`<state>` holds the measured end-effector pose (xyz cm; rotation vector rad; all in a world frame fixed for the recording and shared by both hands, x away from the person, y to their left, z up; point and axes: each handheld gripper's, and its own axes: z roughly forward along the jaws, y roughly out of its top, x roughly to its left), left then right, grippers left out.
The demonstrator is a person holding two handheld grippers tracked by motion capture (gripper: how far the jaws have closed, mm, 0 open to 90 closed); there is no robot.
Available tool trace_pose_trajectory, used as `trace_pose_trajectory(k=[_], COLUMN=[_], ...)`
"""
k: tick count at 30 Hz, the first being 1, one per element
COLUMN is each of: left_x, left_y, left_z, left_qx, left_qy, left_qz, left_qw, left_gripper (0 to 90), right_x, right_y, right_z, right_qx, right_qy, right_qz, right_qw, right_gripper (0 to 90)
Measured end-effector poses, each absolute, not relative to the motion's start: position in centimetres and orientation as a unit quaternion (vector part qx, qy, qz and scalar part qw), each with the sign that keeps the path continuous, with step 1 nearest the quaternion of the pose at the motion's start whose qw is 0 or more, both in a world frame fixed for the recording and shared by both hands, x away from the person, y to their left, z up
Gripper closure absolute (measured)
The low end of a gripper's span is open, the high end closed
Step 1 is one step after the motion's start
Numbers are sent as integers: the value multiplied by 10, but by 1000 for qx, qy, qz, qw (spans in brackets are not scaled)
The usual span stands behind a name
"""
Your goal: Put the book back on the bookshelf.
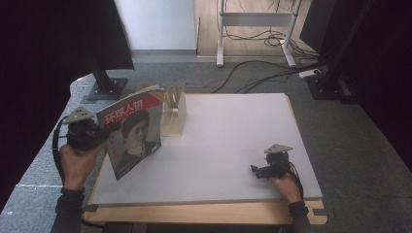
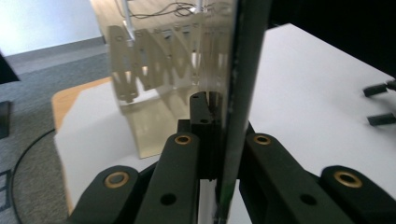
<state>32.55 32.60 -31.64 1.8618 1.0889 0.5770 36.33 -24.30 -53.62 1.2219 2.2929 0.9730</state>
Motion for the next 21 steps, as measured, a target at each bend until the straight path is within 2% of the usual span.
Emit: trace_pose_trajectory(k=[8, 21], left_x=[342, 394], left_y=[331, 322], left_z=[-316, -324], left_qx=[731, 707], left_qy=[464, 490], left_qz=[253, 277], left_qw=[432, 428], left_gripper=[871, 871], right_x=[363, 363], right_y=[-243, -243], right_z=[-536, -536], right_qx=[434, 434], right_qy=[813, 812], right_qz=[345, 346], right_qw=[182, 182], right_gripper=[0, 0])
